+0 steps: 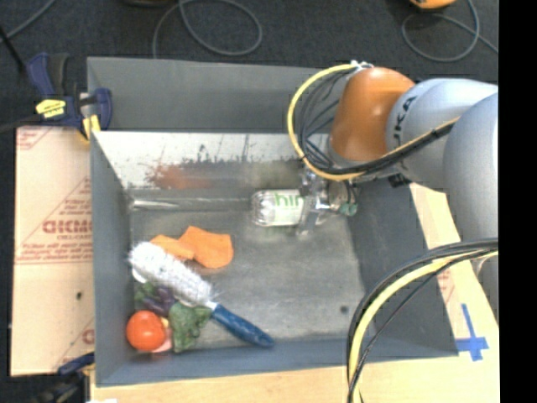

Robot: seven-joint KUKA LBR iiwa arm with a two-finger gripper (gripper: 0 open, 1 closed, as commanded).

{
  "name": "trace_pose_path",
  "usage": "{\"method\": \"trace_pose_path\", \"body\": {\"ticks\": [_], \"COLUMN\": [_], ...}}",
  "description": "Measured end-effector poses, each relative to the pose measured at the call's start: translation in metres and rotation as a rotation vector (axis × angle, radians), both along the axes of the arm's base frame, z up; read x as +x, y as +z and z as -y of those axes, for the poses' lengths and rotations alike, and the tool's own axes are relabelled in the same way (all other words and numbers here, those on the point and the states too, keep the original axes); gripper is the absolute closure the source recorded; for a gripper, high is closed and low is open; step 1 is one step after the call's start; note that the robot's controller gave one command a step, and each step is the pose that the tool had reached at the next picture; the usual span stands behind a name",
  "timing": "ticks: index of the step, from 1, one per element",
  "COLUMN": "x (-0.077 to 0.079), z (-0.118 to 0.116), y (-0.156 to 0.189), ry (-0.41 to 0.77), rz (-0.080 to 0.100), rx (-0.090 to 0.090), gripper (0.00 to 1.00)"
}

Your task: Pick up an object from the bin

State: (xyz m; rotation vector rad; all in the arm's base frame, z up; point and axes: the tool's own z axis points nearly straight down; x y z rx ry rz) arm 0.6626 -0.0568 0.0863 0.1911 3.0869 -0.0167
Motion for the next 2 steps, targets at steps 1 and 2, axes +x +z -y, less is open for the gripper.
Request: {"method": "trace_pose_path", "body": {"ticks": [1,2], "x": [0.0,-0.003], "z": [0.0,0.001], "y": [0.0,0.026], "ry": [0.001,0.001], "rz": [0.0,-0.018], "rx": [0.0,0.001], "gripper": [1.0,1.0]}}
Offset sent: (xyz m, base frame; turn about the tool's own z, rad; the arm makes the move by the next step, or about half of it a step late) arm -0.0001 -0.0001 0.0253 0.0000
